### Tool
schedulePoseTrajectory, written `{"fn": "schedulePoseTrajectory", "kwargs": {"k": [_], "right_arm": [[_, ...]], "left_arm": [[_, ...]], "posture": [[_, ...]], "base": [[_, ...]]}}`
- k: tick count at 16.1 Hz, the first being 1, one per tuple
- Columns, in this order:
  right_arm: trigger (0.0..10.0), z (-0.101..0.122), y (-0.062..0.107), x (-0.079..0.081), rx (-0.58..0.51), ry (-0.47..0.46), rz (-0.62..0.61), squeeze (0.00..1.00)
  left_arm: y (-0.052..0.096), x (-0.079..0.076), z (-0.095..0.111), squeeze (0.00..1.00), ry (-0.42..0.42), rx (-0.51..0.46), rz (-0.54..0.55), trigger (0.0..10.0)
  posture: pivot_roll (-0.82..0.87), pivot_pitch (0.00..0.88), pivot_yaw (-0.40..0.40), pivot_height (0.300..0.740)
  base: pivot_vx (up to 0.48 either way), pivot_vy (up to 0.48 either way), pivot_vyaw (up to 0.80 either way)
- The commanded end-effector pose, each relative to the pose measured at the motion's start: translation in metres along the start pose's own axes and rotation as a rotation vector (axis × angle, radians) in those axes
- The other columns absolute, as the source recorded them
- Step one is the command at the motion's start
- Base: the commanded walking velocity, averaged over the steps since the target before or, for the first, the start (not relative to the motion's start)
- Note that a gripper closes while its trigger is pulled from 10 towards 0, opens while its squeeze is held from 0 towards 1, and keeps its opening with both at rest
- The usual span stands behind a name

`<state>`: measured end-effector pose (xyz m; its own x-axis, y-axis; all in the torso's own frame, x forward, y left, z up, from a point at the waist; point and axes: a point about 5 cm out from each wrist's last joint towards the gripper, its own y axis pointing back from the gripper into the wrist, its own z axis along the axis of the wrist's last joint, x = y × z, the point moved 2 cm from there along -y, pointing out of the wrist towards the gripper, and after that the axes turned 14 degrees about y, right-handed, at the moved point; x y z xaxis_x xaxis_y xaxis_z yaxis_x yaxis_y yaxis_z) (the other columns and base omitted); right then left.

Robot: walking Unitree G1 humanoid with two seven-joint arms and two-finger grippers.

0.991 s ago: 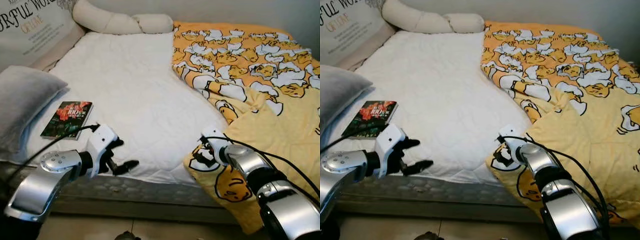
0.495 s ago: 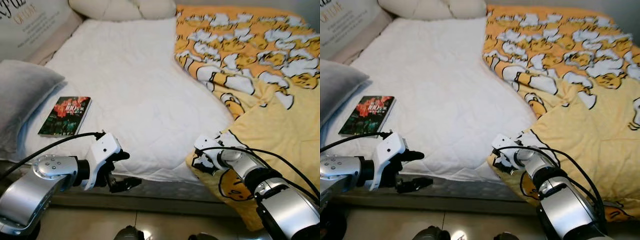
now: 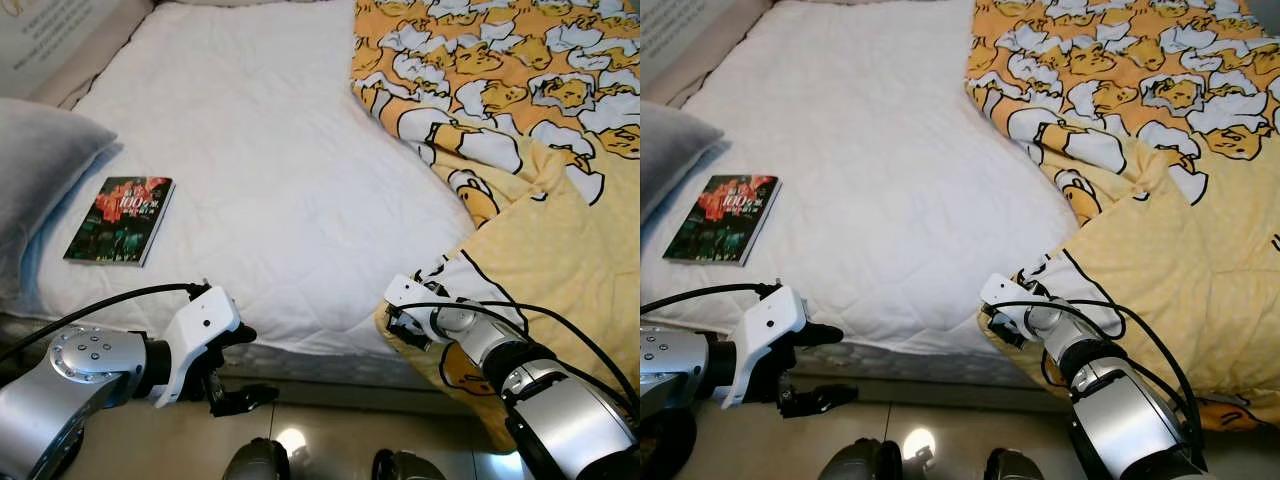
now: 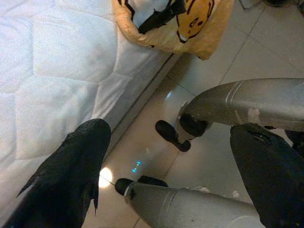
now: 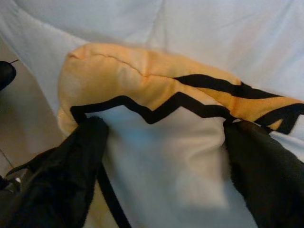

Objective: Clean up the room

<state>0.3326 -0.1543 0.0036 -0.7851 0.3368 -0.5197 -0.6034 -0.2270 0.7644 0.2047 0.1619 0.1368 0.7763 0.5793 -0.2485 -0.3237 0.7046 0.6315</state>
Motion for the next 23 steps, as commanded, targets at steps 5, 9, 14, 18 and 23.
{"fn": "schedulePoseTrajectory", "kwargs": {"k": [5,9,14,18,23], "right_arm": [[0.0,-0.008,-0.0011,0.0102,0.018,-0.058,0.03,0.0],[0.0,-0.0087,-0.0005,0.009,0.012,-0.078,0.03,0.0],[0.0,-0.0071,0.0,0.0083,-0.004,-0.09,0.043,0.0],[0.0,-0.0074,0.0004,0.0092,-0.015,-0.104,0.06,0.0],[0.0,-0.0075,0.0009,0.0117,-0.047,-0.134,0.074,0.0]], "left_arm": [[0.0035,-0.0049,0.0,0.0,0.002,0.014,-0.008,10.0],[0.0037,-0.0051,-0.0002,0.0,0.007,0.016,-0.009,10.0],[0.0027,-0.0077,-0.0009,0.0,0.017,0.024,-0.031,10.0],[0.0024,-0.0088,-0.0003,0.0,0.02,0.026,-0.046,10.0],[0.0015,-0.0086,-0.0001,0.0,0.022,0.025,-0.046,10.0]], "posture": [[0.22,0.169,0.04,0.74],[0.22,0.167,0.04,0.74],[0.21,0.159,0.039,0.74],[0.21,0.155,0.039,0.74],[0.2,0.146,0.038,0.74]], "base": [[0.0,0.0,0.0],[0.0,0.0,0.0],[0.0,0.0,0.0],[0.0,0.0,0.0],[0.0,0.0,0.0]]}}
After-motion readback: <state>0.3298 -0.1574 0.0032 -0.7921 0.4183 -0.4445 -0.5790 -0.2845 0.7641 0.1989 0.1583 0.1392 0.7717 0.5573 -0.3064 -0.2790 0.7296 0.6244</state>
